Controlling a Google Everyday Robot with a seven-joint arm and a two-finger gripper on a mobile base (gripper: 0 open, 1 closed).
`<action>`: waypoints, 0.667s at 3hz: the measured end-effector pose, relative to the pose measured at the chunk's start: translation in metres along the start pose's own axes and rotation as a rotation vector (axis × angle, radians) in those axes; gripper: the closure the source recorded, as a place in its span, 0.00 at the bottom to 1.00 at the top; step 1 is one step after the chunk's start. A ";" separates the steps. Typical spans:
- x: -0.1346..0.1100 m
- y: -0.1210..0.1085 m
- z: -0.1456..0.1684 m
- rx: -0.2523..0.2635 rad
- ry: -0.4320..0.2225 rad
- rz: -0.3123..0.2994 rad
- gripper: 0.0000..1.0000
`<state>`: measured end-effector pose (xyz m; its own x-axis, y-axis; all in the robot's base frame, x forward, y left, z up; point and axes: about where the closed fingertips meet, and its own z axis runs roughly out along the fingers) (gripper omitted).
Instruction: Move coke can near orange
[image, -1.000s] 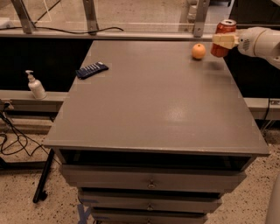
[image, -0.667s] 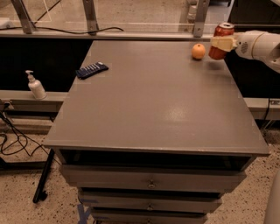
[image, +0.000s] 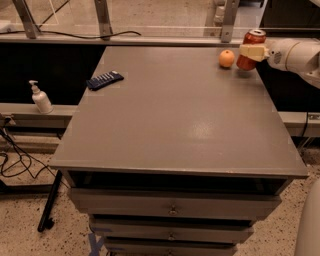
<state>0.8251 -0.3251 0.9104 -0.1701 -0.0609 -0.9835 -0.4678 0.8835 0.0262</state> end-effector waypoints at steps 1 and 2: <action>0.009 -0.003 0.000 -0.018 0.006 0.026 0.82; 0.017 -0.002 0.000 -0.038 0.016 0.043 0.59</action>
Offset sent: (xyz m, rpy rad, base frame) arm -0.0065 -0.0112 -0.0212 0.0489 0.0527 0.0403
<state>0.8228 -0.3278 0.8941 -0.2040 -0.0311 -0.9785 -0.4921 0.8673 0.0750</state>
